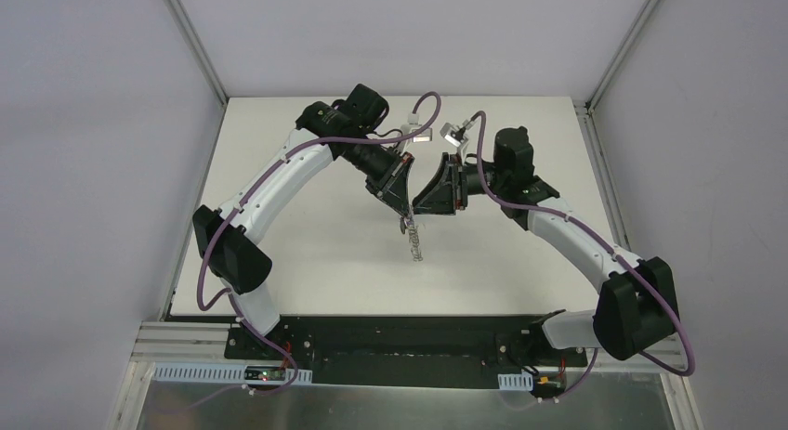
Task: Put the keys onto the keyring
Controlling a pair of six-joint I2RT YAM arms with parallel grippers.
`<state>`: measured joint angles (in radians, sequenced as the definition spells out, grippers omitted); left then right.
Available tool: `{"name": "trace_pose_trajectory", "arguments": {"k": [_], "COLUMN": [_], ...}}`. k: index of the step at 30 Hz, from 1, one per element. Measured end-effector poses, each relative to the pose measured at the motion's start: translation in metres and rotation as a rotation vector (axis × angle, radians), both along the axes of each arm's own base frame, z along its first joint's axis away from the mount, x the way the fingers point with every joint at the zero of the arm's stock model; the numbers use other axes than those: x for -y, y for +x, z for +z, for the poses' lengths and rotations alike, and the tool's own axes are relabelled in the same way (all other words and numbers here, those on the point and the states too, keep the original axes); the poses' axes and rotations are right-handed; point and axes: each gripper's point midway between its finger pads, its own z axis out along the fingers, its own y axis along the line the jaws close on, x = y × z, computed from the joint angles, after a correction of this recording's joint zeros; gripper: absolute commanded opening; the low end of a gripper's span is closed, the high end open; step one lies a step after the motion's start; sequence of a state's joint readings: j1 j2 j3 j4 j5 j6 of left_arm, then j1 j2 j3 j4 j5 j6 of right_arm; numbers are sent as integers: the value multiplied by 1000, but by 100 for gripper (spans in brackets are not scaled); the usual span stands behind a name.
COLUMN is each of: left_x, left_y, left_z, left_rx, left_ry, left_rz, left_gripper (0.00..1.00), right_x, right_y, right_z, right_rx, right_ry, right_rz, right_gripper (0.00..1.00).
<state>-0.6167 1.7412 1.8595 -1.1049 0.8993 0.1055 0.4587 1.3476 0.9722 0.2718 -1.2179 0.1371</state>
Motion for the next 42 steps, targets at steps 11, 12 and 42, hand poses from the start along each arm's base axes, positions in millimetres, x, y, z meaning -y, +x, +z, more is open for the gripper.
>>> {"name": "trace_pose_trajectory", "arguments": {"k": [11,12,42], "left_x": [0,0,7], "left_y": [0,0,21], "left_z": [0,-1,23], "left_rx": [7,7,9], "left_ry": [-3,-3,-186], "left_rz": [-8,-8,82], "left_gripper": [0,0,18], "right_x": [-5,-5,-1], "right_y": [-4,-4,29], "right_z": [-5,-6,19], "right_rx": [-13,-14,-116], "right_ry": [-11,-12,47], "right_rz": [22,24,-111], "right_gripper": [11,7,0]}}
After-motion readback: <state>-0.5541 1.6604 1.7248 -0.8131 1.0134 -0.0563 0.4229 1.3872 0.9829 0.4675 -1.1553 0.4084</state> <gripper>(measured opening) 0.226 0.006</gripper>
